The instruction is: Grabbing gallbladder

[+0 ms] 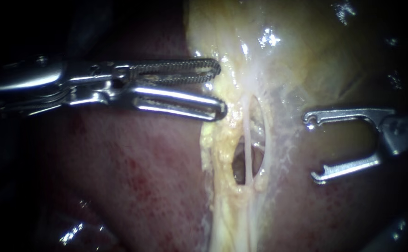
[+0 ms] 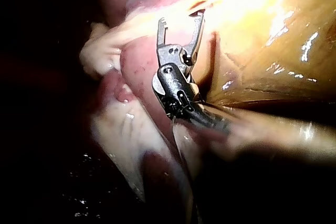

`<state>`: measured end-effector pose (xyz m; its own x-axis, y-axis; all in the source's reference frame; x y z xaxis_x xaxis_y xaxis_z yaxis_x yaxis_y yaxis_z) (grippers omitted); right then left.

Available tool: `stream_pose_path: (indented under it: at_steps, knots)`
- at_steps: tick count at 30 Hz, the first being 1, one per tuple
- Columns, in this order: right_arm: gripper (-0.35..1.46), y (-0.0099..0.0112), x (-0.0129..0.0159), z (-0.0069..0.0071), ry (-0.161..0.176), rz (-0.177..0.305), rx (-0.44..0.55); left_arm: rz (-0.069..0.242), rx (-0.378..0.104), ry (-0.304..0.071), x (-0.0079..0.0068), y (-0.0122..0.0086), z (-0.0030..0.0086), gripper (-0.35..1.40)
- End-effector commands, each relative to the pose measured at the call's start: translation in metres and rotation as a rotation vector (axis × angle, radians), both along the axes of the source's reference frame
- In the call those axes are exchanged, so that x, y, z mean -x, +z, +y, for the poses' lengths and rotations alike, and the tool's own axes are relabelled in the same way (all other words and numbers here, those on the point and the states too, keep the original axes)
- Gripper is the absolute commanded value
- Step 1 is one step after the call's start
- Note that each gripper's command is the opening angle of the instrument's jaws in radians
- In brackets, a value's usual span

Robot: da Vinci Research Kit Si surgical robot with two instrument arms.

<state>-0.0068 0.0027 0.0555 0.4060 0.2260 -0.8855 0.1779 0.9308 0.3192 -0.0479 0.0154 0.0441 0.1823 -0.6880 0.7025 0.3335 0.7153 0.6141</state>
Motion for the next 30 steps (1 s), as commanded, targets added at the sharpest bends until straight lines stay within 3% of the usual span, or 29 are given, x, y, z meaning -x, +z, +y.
stream_pose_path:
  at_steps: [1,7,12,17,20,30]
  knots:
    - [0.59,0.0000,0.0000,0.0000,0.000,0.000,0.000,0.012,-0.004,0.002,0.0002,0.0004,-0.0004,0.39]
    - [0.59,0.0000,0.0000,0.0000,0.000,0.000,0.000,0.056,-0.029,-0.006,0.0012,0.0017,-0.0017,0.31]
    - [0.59,0.0000,0.0000,0.0000,0.000,0.000,0.000,0.075,-0.054,-0.039,0.0015,0.0016,-0.0017,0.15]
    - [0.59,0.0000,0.0000,0.0000,0.000,0.000,0.000,0.085,-0.071,-0.071,0.0014,0.0014,-0.0015,-0.08]
    - [0.59,0.0000,0.0000,0.0000,0.000,0.000,0.000,0.094,-0.077,-0.085,0.0013,0.0014,-0.0014,-0.35]
    - [0.59,0.0000,0.0000,0.0000,0.000,0.000,0.000,0.102,-0.088,-0.094,0.0008,0.0014,-0.0016,-0.35]
